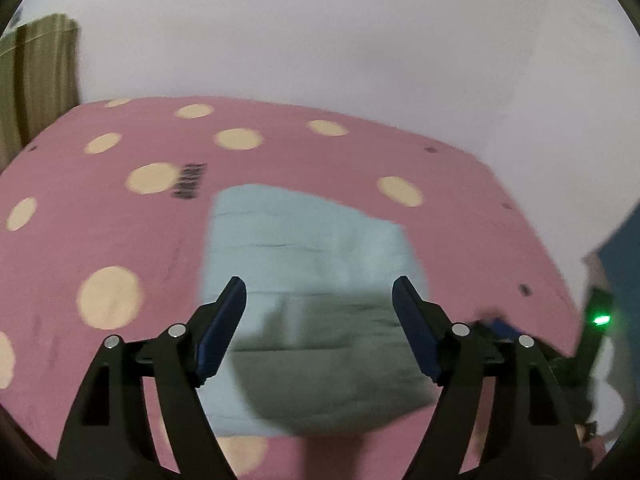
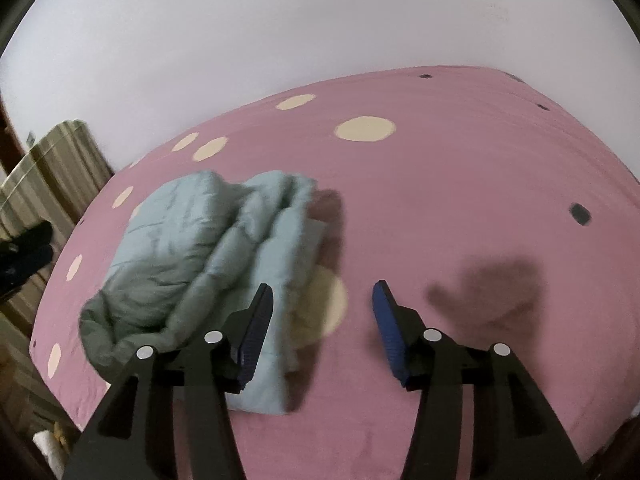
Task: Fold large clothes
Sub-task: 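Move both open tools over the folded jacket to straighten it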
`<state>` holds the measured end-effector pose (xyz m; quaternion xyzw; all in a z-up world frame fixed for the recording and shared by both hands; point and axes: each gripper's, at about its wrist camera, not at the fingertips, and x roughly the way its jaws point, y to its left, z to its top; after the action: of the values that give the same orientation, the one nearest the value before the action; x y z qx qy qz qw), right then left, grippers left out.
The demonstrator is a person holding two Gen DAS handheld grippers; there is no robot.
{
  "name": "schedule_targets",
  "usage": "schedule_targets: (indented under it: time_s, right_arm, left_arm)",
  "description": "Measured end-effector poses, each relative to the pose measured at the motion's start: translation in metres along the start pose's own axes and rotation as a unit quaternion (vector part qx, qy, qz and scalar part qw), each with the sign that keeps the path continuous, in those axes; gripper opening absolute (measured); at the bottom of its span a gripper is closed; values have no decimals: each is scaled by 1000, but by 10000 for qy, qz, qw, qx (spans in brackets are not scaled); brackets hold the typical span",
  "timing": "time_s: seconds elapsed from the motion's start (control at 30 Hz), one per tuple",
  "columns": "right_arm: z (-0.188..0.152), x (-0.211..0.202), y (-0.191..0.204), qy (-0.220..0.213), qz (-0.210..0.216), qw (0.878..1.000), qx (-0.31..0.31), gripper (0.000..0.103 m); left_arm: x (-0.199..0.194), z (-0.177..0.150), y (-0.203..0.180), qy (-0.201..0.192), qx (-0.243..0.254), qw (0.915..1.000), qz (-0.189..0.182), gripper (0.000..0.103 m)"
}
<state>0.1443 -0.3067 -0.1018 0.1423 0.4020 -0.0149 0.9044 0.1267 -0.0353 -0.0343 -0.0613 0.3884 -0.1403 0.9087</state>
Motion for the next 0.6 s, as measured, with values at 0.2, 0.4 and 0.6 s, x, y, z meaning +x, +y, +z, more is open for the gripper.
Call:
schedule_targets:
  time_s: [0.2, 0.4, 0.6]
  right_arm:
    - [23, 21, 35, 63, 395, 9992, -62, 58]
    - [48, 60, 56, 296, 590, 9977, 166, 65]
    - [55, 95, 77, 665, 550, 9962, 137, 65]
  left_arm:
    - [24, -7, 60, 144, -462, 9981, 388, 75]
    - [43, -14, 92, 282, -818, 9957, 326, 75]
    - [55, -16, 105, 309, -901, 9953, 148, 75]
